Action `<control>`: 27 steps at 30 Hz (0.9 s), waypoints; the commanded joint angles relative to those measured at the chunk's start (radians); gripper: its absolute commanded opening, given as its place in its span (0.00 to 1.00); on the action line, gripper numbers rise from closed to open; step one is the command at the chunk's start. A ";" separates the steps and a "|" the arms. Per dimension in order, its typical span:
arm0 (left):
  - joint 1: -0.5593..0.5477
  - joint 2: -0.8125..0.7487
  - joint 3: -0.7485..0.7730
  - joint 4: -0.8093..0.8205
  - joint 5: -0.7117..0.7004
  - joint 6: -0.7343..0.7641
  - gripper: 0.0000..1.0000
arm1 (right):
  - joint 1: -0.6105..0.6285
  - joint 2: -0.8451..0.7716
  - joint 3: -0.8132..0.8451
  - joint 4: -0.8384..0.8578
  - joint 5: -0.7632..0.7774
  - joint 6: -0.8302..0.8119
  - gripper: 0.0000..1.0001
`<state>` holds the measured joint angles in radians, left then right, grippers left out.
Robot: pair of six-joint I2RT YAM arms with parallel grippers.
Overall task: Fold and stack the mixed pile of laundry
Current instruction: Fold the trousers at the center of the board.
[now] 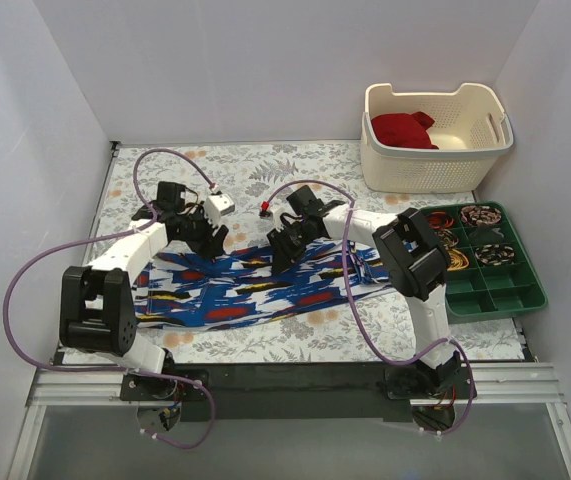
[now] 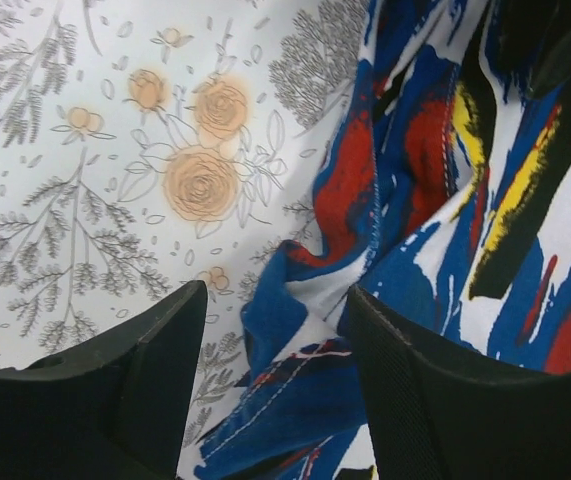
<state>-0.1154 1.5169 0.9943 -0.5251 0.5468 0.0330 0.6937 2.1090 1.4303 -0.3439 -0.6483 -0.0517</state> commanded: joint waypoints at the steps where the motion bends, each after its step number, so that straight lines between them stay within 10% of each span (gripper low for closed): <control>1: -0.033 0.005 -0.014 -0.088 -0.071 0.057 0.49 | 0.006 0.014 -0.022 -0.023 0.096 -0.016 0.34; 7: -0.027 -0.011 -0.006 -0.056 -0.145 0.062 0.00 | 0.004 -0.099 -0.033 -0.049 0.140 -0.053 0.45; 15: -0.009 -0.012 0.055 0.056 -0.177 -0.028 0.00 | 0.004 -0.313 -0.143 -0.142 0.170 -0.223 0.46; 27: 0.057 0.005 -0.013 0.368 -0.315 -0.070 0.00 | 0.013 -0.067 -0.160 -0.247 0.345 -0.209 0.33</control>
<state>-0.1036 1.5269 0.9894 -0.3603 0.3046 -0.0326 0.6865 1.9602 1.3178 -0.4923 -0.3832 -0.2485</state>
